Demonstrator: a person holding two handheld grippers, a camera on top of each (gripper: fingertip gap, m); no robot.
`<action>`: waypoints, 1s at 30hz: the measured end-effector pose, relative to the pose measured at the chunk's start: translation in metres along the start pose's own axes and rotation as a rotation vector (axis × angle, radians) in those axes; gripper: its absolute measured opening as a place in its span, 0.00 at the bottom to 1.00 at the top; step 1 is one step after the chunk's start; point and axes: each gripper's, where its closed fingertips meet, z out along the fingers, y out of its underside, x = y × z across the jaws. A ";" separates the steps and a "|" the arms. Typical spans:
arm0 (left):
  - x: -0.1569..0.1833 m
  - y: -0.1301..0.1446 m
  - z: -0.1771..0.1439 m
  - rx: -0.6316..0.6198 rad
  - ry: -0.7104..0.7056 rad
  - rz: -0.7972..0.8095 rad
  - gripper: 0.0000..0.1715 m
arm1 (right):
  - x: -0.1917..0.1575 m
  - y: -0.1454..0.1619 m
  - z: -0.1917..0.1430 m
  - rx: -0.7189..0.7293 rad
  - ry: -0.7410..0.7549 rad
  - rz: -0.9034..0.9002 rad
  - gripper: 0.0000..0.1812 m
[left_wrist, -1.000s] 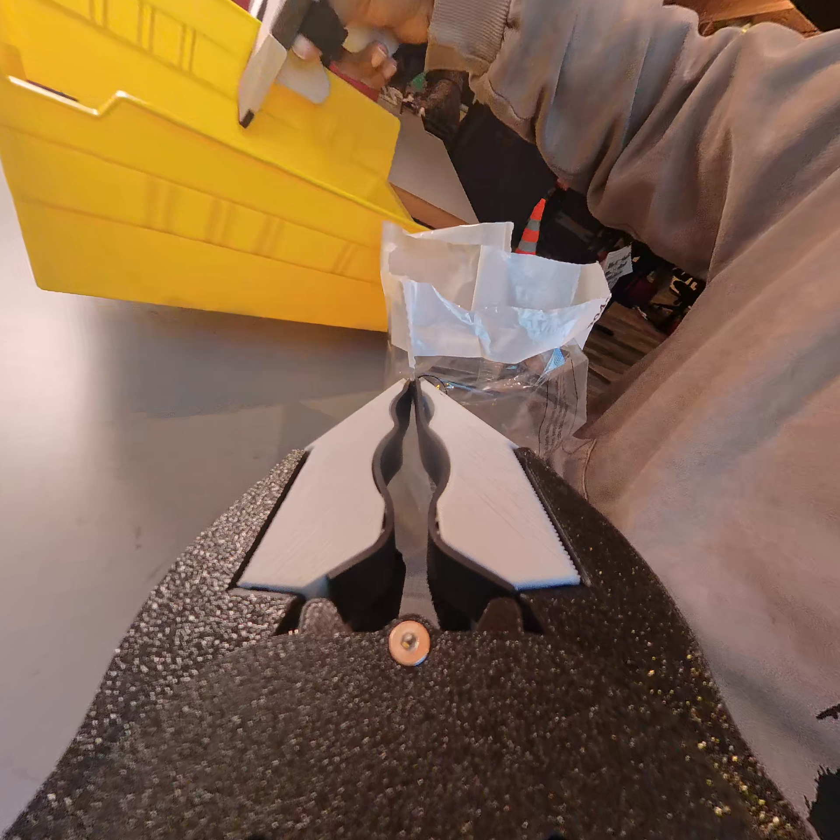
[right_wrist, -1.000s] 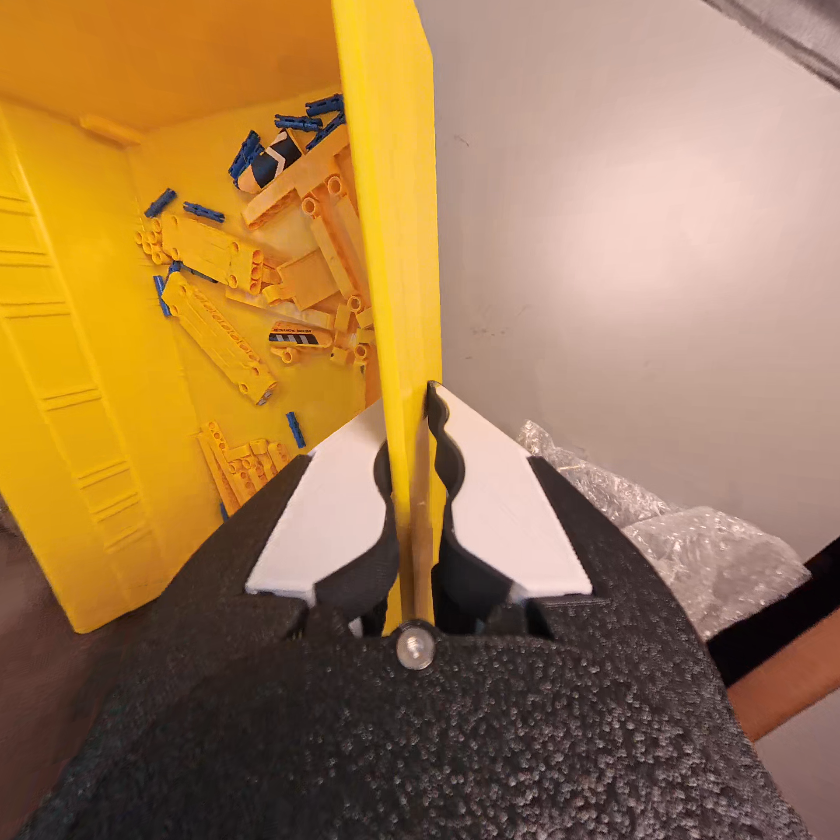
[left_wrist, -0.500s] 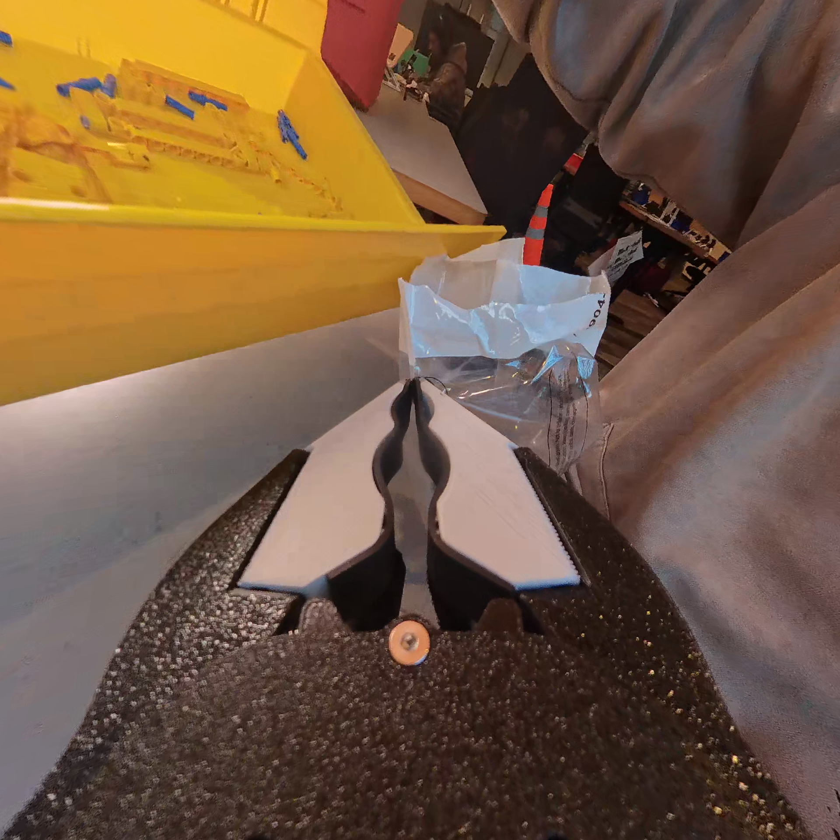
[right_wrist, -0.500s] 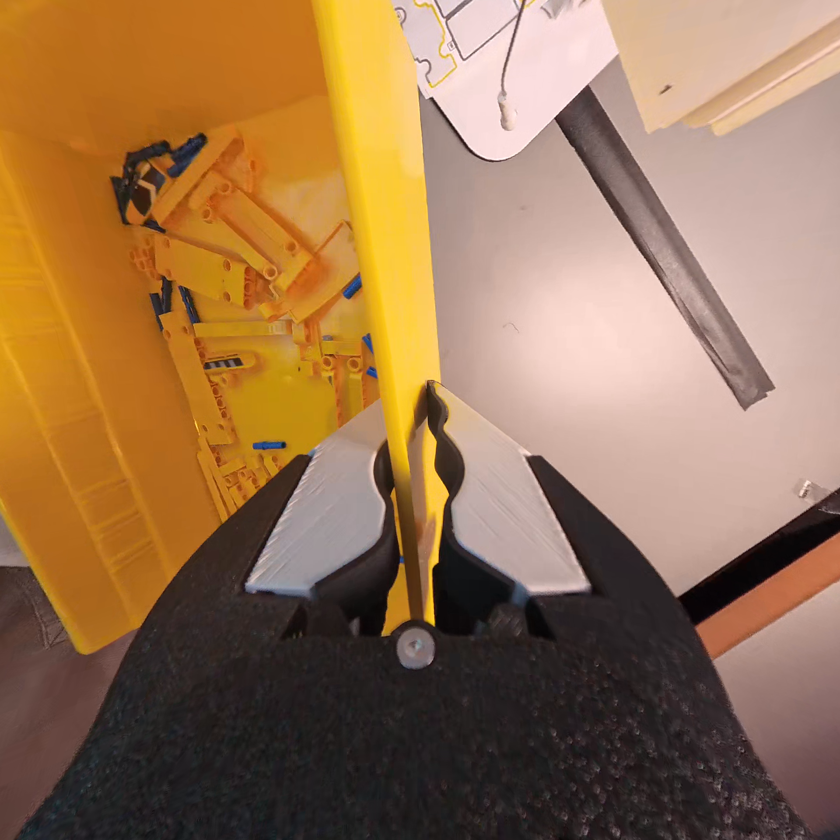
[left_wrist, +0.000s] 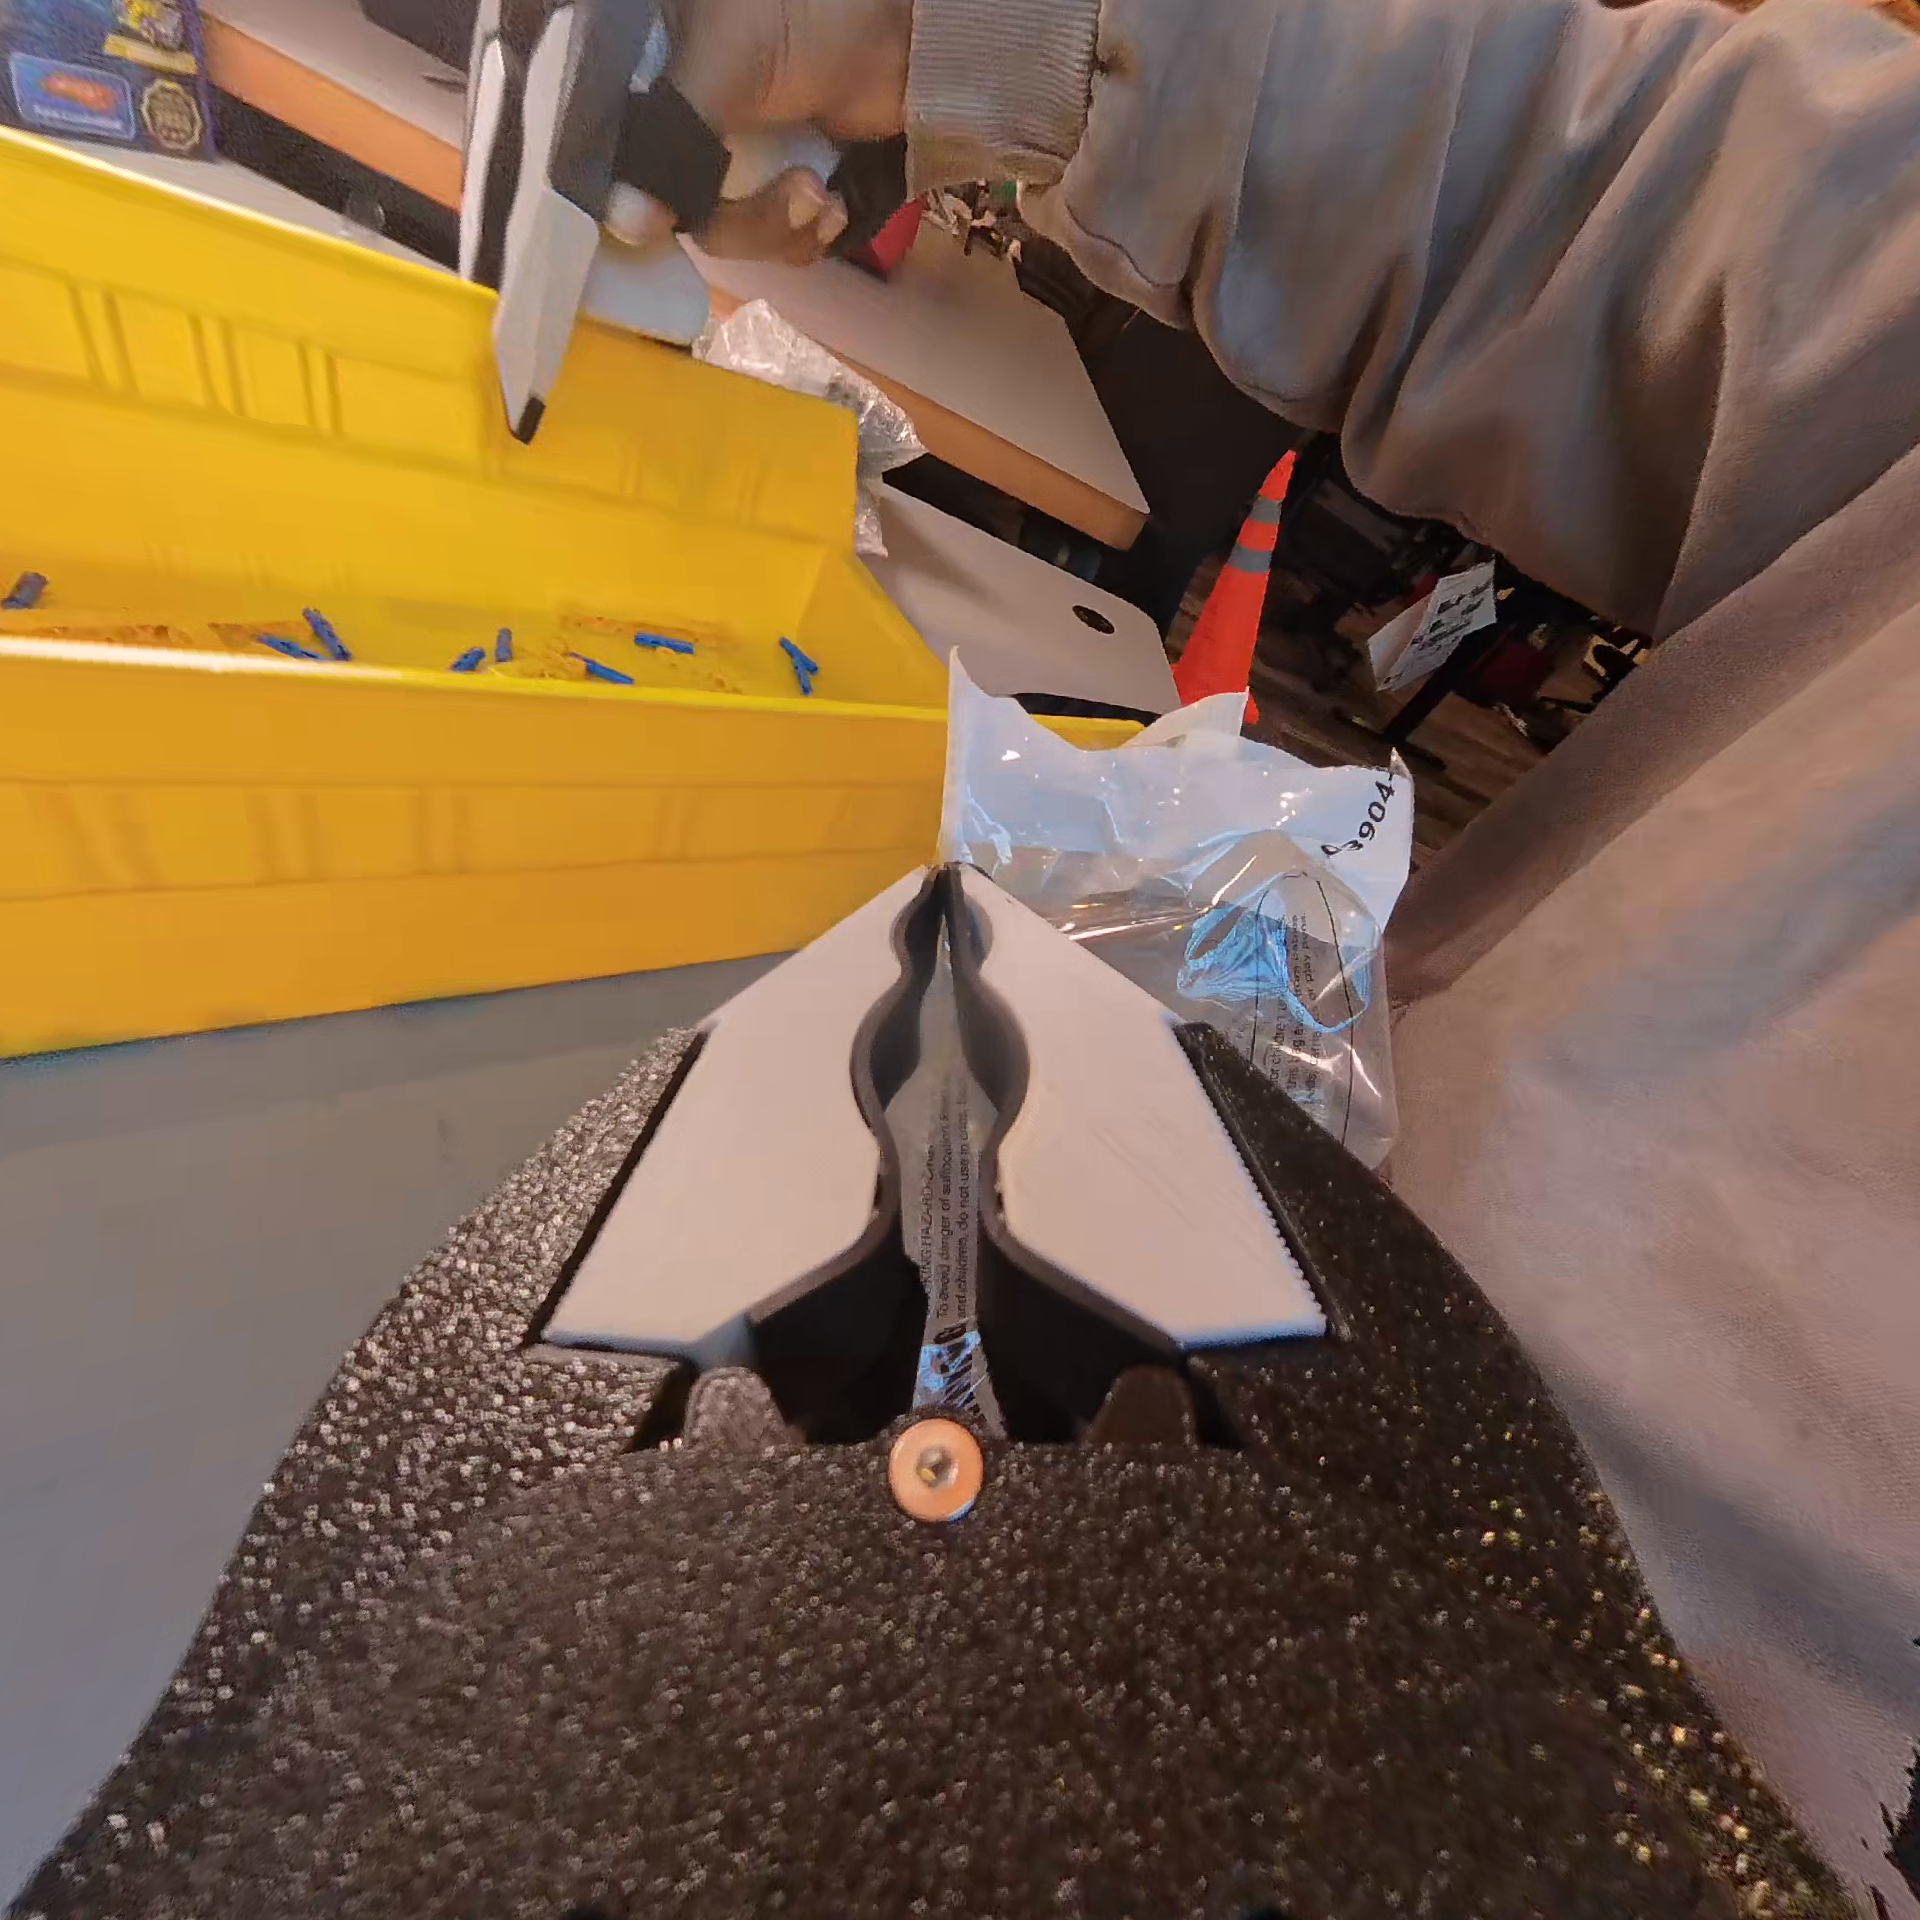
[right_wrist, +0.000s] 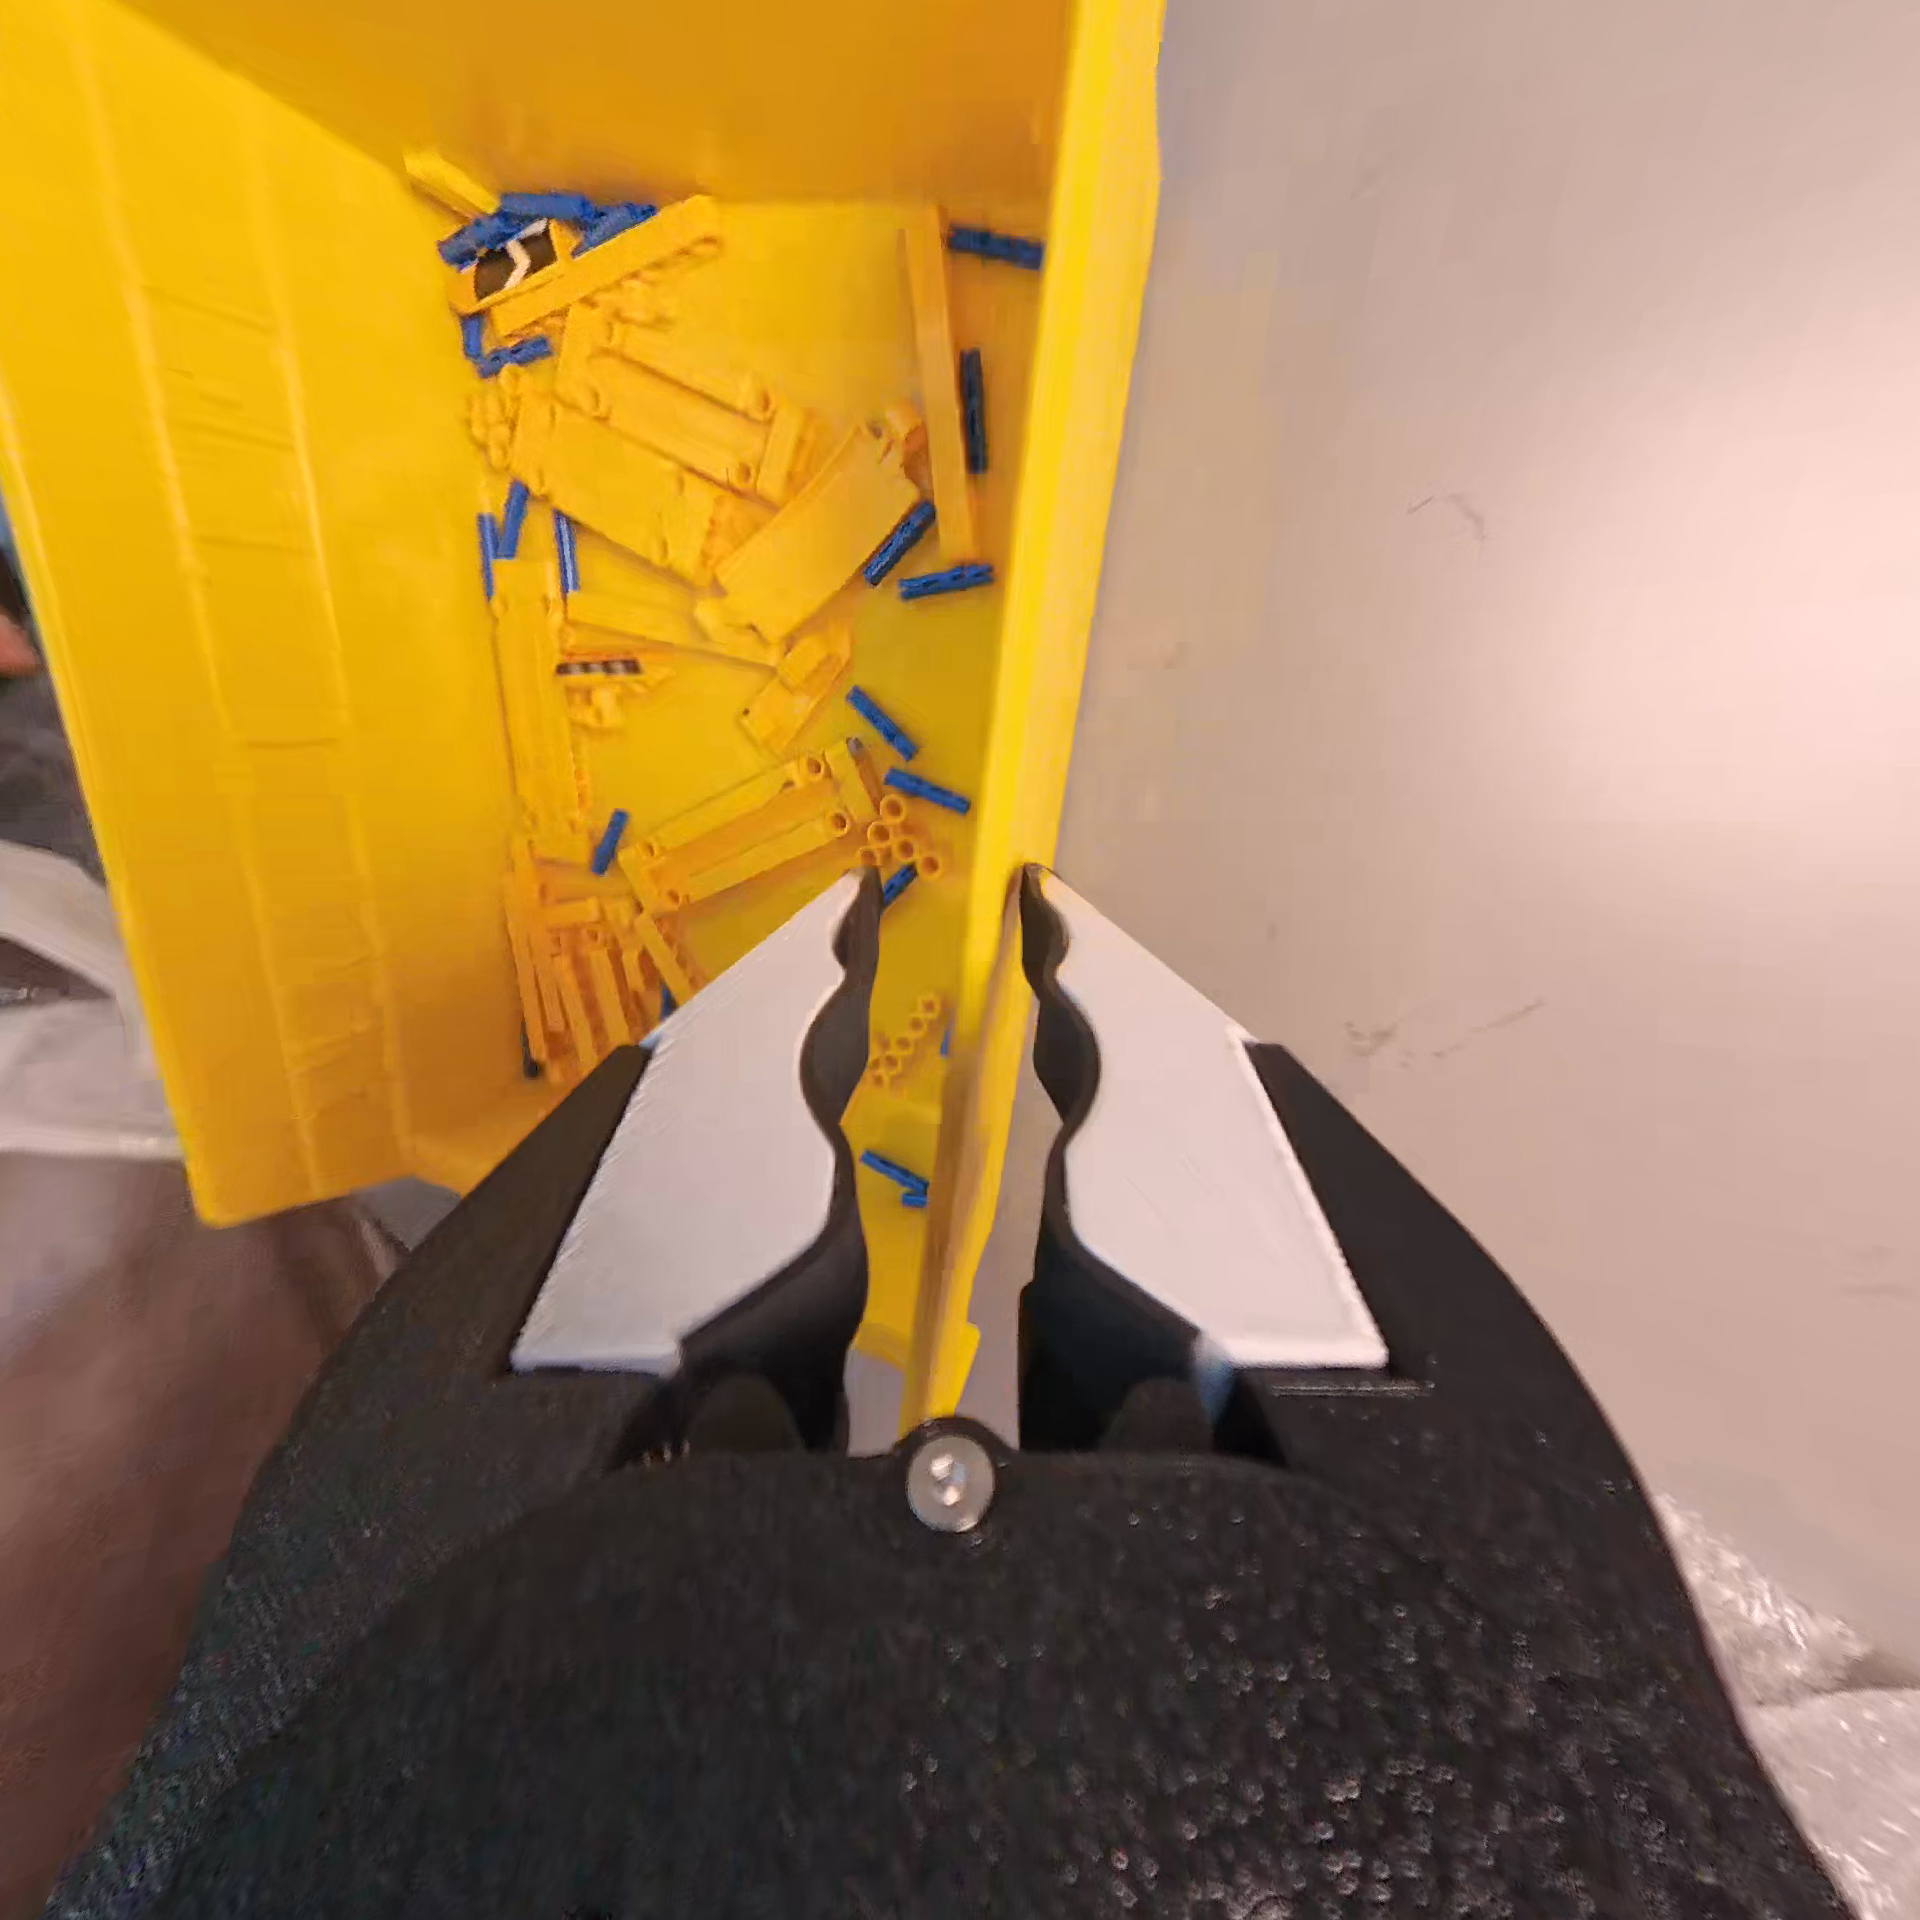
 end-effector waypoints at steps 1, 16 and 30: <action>0.002 -0.003 -0.002 0.010 0.008 0.012 0.00 | -0.003 0.008 -0.003 -0.010 -0.043 -0.010 0.14; -0.002 -0.020 -0.021 0.103 0.029 0.038 0.00 | -0.006 0.053 0.020 -0.084 -0.142 -0.266 0.10; -0.017 -0.021 -0.022 0.127 -0.044 -0.008 0.00 | 0.013 0.057 0.003 -0.034 0.086 -0.062 0.02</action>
